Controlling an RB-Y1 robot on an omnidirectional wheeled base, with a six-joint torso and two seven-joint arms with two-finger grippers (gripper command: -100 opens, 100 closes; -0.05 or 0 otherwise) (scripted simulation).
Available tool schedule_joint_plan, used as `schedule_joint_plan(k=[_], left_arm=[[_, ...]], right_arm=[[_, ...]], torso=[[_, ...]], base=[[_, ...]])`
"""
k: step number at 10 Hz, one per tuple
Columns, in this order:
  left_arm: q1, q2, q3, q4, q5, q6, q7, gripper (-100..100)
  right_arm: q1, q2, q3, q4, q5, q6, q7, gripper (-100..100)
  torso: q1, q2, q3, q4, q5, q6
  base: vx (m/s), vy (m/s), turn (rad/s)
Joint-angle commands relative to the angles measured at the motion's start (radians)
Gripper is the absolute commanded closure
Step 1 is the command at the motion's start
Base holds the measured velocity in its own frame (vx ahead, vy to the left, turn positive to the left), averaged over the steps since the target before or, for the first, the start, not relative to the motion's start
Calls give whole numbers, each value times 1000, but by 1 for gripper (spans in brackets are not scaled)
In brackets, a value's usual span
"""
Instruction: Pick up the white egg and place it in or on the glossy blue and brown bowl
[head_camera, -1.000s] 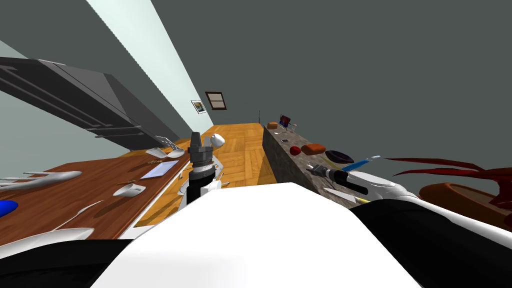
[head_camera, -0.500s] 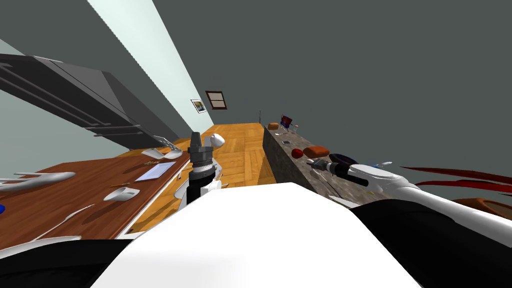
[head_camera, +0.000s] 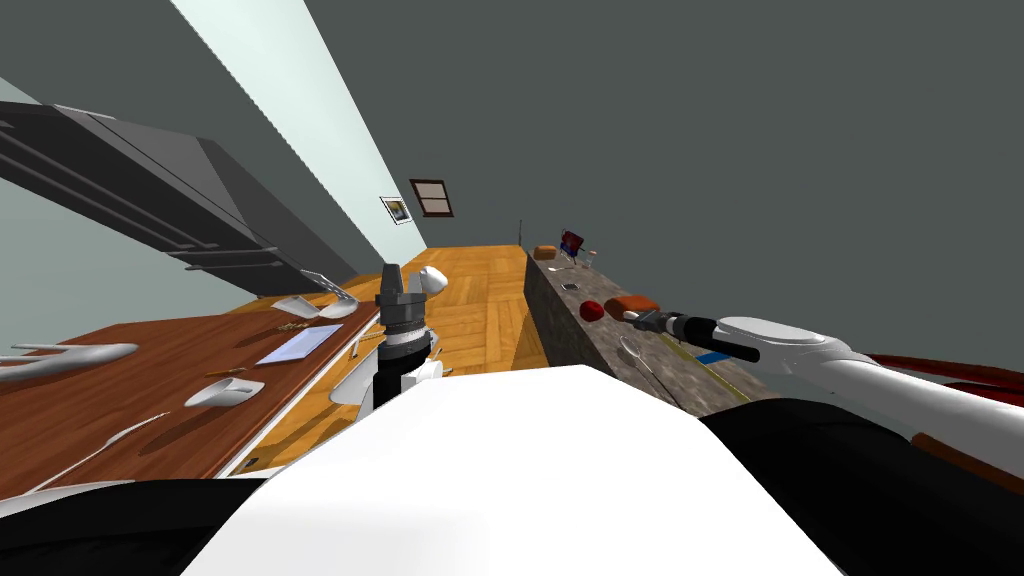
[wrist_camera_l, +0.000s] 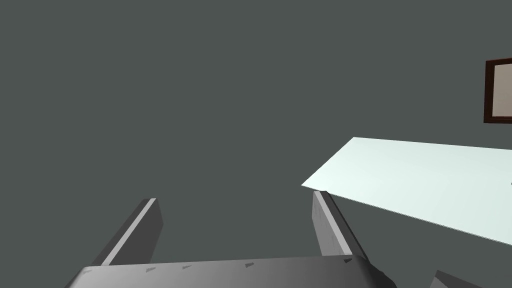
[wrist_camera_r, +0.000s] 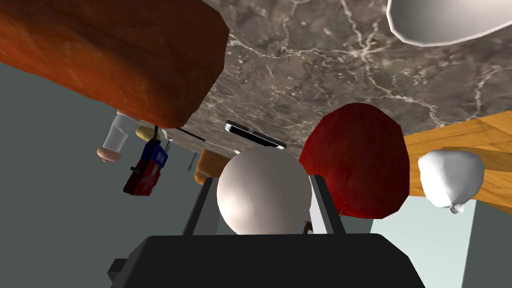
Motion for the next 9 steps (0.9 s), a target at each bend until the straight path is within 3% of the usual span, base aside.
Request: schedule_joint_plan(k=[1,6,9], left_arm=[[0,0,0,0,0,0,0,0],[0,0,0,0,0,0,0,0],[0,0,0,0,0,0,0,0]], right_arm=[[10,-32,-5,22,-8,-9,-22,100],[61,-119,-13,119,-42,-48,-82,100],[86,-148,-11,163,-55,-62,-105,100]], torso=[[0,0,0,0,0,0],[2,2,1,0,-1,1],[4,2,1,0,0,1]], base=[[12,-73,20],[4,-56,31],[5,-41,16]])
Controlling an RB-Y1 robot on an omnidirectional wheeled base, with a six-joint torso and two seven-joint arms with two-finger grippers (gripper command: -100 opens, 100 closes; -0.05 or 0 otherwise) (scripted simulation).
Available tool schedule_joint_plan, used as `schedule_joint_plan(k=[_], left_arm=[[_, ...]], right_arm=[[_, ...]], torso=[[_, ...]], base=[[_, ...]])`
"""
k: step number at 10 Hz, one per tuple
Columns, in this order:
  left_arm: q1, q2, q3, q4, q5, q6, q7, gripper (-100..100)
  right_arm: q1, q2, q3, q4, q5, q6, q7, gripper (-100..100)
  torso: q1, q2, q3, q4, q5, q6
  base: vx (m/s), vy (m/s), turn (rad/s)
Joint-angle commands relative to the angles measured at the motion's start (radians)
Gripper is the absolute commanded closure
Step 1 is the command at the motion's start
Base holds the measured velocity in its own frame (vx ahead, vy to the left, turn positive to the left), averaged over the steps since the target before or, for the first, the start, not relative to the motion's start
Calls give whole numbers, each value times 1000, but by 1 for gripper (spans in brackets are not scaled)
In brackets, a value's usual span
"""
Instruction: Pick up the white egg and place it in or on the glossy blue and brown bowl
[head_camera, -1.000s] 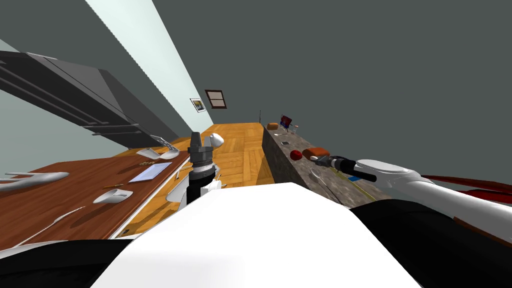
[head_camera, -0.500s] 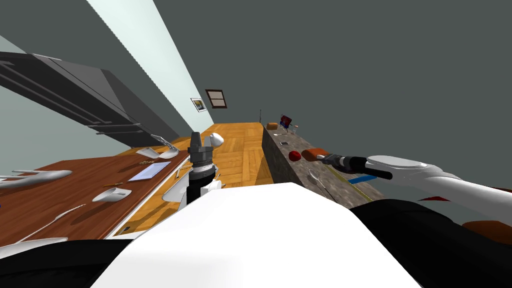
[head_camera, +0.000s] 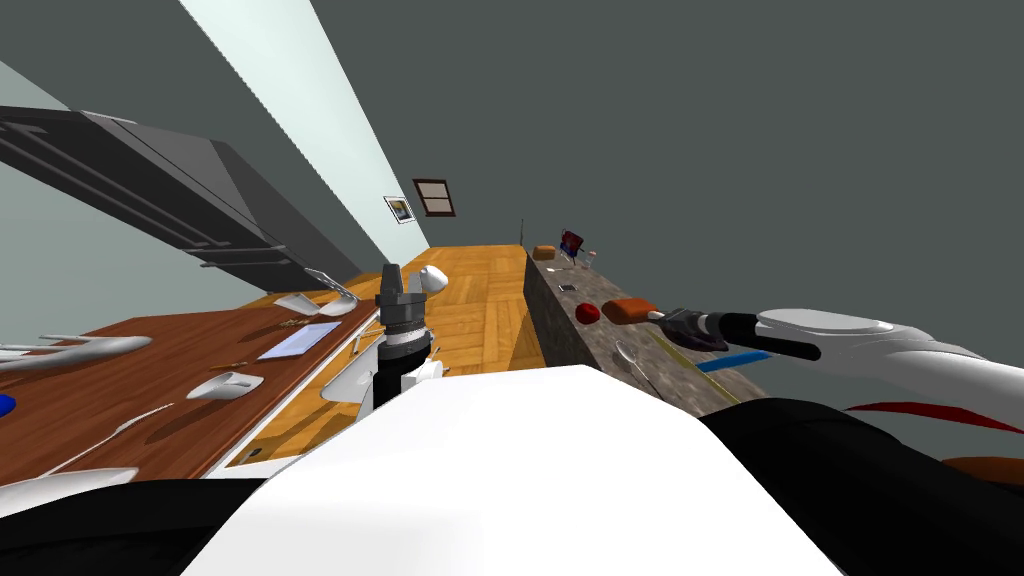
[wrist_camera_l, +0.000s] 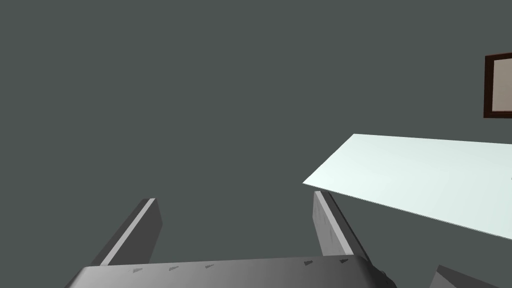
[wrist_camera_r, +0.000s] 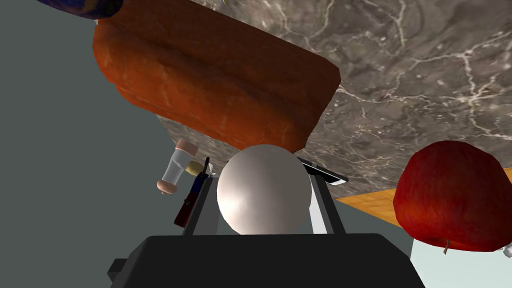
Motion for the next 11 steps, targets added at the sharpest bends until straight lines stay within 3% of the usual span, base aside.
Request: schedule_joint_plan(k=[1,6,8,11], left_arm=[[0,0,0,0,0,0,0,0],[0,0,0,0,0,0,0,0],[0,0,0,0,0,0,0,0],[0,0,0,0,0,0,0,0]], right_arm=[[34,-25,-8,30,-13,-8,-19,100],[86,-65,1,122,-33,-22,-55,100],[86,-65,1,122,-33,-22,-55,100],[111,-77,8,163,-40,-26,-69,100]], torso=[[0,0,0,0,0,0],[0,1,0,0,0,0],[0,0,0,0,0,0],[2,1,0,0,1,0]], base=[[20,-76,27],[9,-79,17],[10,-40,-1],[11,-42,16]])
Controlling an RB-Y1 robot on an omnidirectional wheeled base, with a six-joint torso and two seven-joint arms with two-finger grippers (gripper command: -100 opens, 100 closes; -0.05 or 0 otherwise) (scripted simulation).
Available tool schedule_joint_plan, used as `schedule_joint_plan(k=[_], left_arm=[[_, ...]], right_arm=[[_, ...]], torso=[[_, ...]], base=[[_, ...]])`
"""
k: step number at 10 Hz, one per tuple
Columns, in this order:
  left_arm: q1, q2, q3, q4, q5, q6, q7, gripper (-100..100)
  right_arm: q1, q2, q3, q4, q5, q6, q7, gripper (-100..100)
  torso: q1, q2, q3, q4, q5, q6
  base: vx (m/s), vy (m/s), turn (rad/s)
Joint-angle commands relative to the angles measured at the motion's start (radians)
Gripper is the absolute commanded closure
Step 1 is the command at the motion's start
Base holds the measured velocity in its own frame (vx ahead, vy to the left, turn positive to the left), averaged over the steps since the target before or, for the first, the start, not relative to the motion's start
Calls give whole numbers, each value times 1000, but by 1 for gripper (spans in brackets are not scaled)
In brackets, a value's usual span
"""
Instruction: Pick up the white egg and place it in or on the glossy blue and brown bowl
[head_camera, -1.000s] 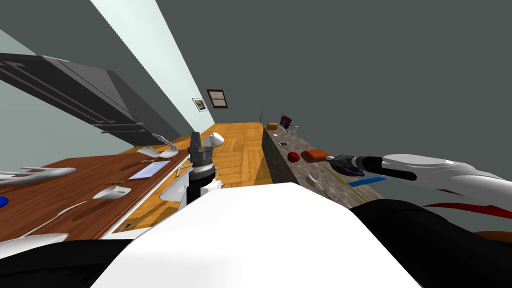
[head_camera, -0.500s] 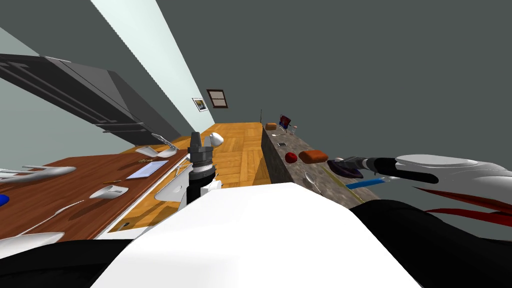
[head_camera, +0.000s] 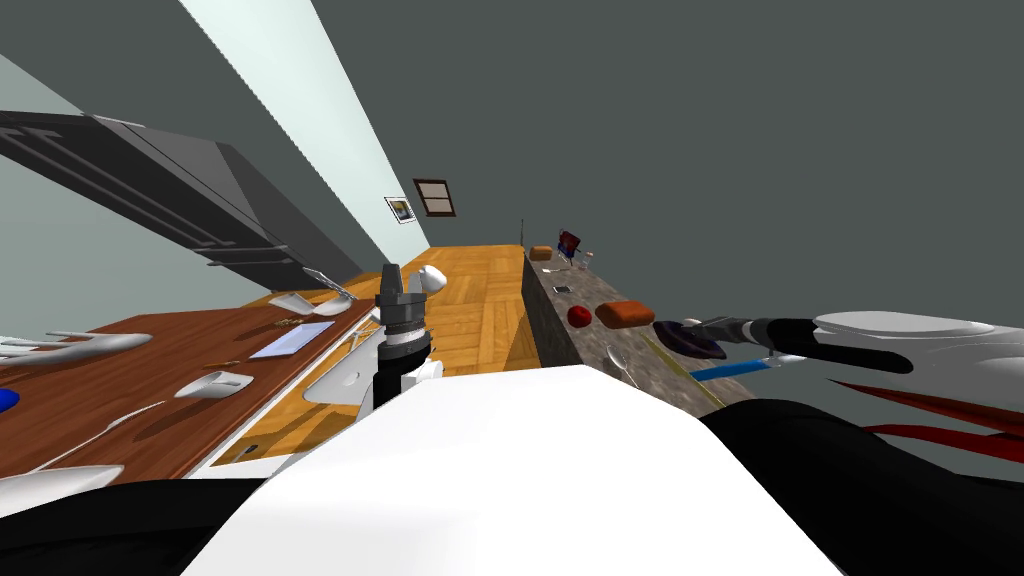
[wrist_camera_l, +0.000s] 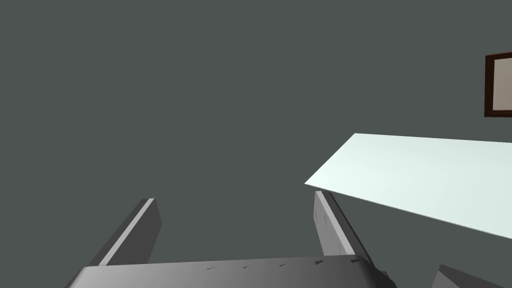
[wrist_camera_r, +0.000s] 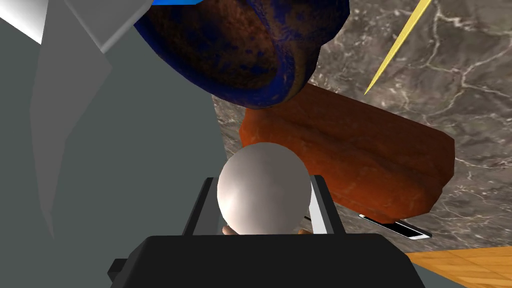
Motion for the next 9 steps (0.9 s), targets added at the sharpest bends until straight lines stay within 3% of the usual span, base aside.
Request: schedule_joint_plan(k=[1,6,9], left_arm=[[0,0,0,0,0,0,0,0],[0,0,0,0,0,0,0,0],[0,0,0,0,0,0,0,0]], right_arm=[[12,-10,21,38,0,0,-15,100],[97,-42,42,101,-9,-3,-30,100],[90,-42,46,102,-7,-2,-32,100]], torso=[[0,0,0,0,0,0],[-1,-2,-1,-1,0,0],[4,-1,-1,-1,1,-2]], base=[[35,-63,39],[36,-70,42],[10,-12,7]])
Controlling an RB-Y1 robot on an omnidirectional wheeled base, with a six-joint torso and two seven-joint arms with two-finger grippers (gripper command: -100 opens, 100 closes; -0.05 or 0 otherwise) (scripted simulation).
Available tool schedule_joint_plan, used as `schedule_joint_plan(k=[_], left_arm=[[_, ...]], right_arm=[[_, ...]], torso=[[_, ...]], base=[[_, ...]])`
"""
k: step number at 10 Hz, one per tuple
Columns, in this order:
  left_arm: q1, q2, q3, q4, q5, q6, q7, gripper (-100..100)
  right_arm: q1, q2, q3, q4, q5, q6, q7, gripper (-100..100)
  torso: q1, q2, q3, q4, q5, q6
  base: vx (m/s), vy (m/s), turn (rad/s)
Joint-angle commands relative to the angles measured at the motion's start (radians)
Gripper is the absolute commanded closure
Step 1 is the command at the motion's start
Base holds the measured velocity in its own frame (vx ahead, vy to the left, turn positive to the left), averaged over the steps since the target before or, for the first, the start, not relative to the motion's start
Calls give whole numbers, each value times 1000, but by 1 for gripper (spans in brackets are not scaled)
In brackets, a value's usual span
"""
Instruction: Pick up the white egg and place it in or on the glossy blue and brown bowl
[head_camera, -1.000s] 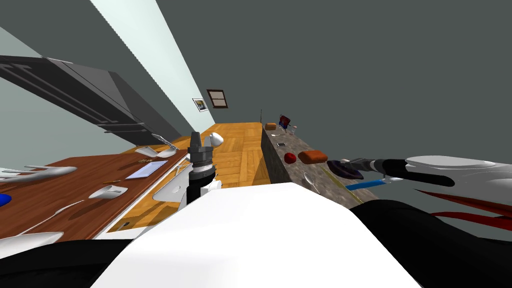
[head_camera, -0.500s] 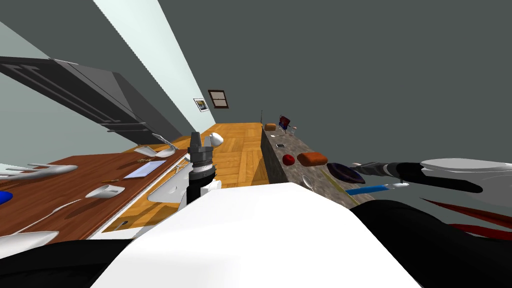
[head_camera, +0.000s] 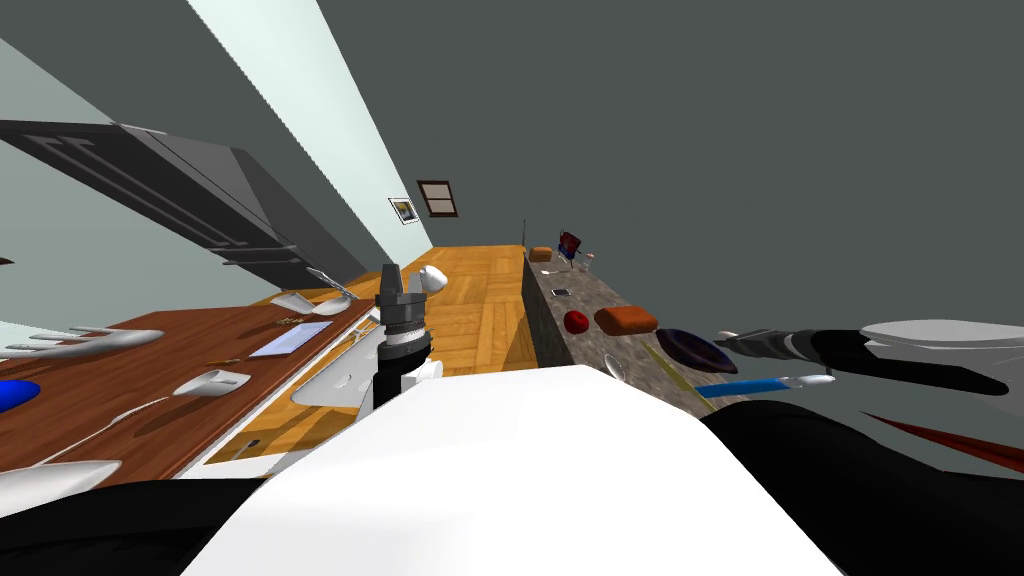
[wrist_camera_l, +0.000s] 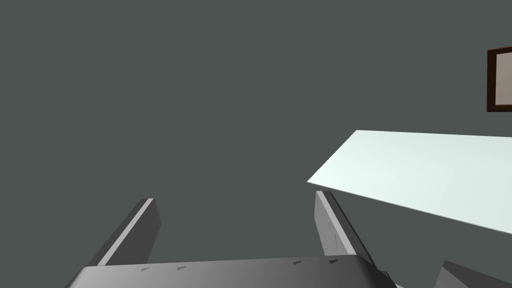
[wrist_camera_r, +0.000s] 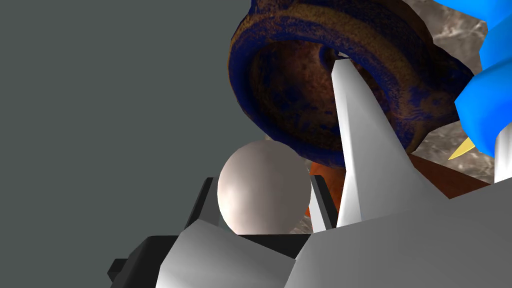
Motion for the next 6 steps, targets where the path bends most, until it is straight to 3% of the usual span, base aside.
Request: schedule_joint_plan(k=[1,5,6], left_arm=[[0,0,0,0,0,0,0,0],[0,0,0,0,0,0,0,0],[0,0,0,0,0,0,0,0]], right_arm=[[0,0,0,0,0,0,0,-100],[0,0,0,0,0,0,0,-100],[0,0,0,0,0,0,0,0]], torso=[[0,0,0,0,0,0],[0,0,0,0,0,0],[1,0,0,0,0,0]], base=[[0,0,0],[0,0,0],[0,0,0]])
